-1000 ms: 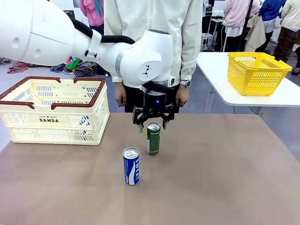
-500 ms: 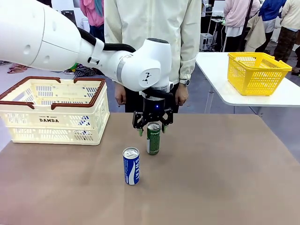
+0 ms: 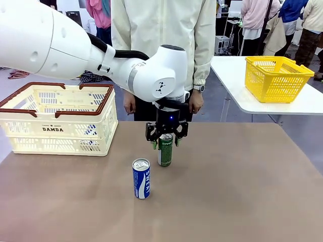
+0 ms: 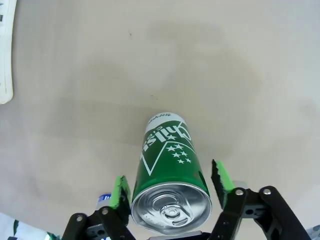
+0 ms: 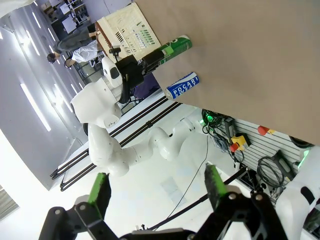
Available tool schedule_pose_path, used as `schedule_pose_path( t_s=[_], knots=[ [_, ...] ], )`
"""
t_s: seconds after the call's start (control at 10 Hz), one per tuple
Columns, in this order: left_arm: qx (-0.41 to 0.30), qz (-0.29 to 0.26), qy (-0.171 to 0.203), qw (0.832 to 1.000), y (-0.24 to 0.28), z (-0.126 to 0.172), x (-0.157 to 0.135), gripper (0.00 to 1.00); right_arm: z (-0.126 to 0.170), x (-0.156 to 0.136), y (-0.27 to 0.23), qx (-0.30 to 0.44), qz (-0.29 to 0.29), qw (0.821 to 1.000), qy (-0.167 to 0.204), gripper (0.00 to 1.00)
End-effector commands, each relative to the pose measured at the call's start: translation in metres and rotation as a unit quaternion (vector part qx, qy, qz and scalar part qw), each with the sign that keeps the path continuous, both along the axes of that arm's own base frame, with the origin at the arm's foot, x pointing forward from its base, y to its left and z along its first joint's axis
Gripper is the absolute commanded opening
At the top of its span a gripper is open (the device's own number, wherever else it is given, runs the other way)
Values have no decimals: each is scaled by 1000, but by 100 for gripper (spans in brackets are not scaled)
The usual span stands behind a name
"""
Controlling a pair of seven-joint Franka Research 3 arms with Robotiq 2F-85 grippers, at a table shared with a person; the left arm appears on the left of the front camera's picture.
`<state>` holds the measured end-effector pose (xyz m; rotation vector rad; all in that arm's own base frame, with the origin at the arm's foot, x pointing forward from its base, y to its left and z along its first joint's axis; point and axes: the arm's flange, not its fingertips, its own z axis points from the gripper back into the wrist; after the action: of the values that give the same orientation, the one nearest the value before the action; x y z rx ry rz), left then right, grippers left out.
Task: Place the drinks into the Shopping basket.
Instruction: Pick up one drink and place it into the Shopping basket.
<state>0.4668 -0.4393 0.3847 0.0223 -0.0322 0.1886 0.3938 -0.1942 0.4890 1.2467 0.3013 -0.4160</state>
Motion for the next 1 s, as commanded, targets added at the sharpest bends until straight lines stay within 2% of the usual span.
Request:
schedule_pose_path(
  t_s=[0.0, 0.5, 0.6, 0.7, 0.8, 0.9],
  knots=[
    [11, -11, -28, 999, 5, -1, -3, 0, 3, -2, 1, -8, -2, 1000, 9, 100],
    [26, -23, -34, 999, 6, -2, 0, 0, 3, -2, 1, -8, -2, 1000, 9, 100],
    [39, -21, -31, 999, 9, 8, -1, 0, 3, -2, 1, -8, -2, 1000, 9, 100],
    [67, -37, -53, 996, 23, 44, -1, 0, 3, -2, 1, -8, -2, 1000, 9, 100],
    [45, -80, -66, 994, 52, 101, 7, 0, 3, -2, 1, -8, -2, 1000, 9, 100],
    [55, -104, -71, 990, 84, 148, 25, 0, 3, -2, 1, -8, -2, 1000, 9, 100]
  ],
)
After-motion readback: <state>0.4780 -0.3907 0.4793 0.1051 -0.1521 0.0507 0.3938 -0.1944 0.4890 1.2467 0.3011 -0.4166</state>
